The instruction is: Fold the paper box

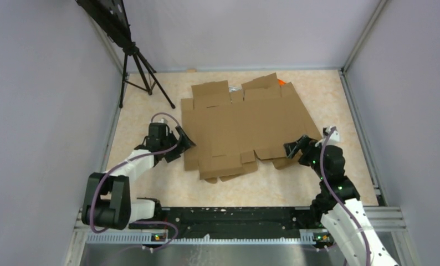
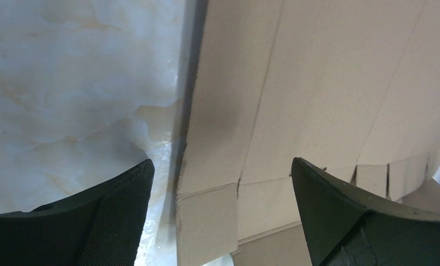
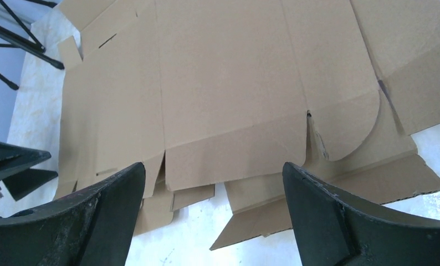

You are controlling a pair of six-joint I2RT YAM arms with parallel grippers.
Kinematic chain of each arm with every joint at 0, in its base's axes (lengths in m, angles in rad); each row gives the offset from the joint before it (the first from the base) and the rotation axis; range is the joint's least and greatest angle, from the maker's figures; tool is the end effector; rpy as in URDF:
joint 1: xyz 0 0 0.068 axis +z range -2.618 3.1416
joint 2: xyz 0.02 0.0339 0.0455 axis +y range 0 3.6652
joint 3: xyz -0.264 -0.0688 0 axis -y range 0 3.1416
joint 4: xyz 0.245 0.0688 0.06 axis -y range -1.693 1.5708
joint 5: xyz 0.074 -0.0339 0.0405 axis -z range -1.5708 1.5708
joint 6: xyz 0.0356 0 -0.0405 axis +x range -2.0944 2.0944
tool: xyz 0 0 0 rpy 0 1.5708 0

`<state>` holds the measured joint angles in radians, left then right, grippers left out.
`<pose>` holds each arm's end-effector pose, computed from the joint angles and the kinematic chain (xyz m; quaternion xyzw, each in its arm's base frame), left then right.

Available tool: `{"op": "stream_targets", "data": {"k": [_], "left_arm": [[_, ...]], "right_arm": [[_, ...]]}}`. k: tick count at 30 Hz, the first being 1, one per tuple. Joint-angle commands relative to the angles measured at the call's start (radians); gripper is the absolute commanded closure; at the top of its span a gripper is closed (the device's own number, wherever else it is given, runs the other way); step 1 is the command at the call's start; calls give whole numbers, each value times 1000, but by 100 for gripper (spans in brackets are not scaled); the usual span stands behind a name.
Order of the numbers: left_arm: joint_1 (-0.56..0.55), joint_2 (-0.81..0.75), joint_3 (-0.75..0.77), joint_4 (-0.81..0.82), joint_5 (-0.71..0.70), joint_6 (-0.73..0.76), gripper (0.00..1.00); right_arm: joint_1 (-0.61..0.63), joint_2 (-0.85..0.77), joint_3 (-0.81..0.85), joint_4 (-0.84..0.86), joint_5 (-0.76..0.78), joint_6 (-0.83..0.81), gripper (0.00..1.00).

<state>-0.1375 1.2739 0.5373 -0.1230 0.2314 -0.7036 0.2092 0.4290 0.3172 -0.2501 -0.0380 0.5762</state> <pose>0.2321 -0.0404 0.1635 -0.2215 0.9053 -0.2400 0.2715 0.1294 0.0289 0.2168 0.1395 0.8108 0.2319 0.5190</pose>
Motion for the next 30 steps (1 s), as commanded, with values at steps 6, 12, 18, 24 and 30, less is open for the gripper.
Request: {"op": "stream_targets", "data": {"k": [6,12,18,24,30], "left_arm": [[24,78,21,165,143,-31,15],[35,56,-6,291,180,-36,34],[35,5,-8,331,182,-16,43],[30,145,43,348,279,-9,53],[-9,169,101,257,193,48,74]], "right_arm": [[2,-9,77,-18,-40,-12,8],[2,-12,74,-19,-51,-6,9],[2,-12,83,-26,-49,-12,9],[1,10,97,-26,-52,-11,9],[1,119,240,-189,34,35,9]]}}
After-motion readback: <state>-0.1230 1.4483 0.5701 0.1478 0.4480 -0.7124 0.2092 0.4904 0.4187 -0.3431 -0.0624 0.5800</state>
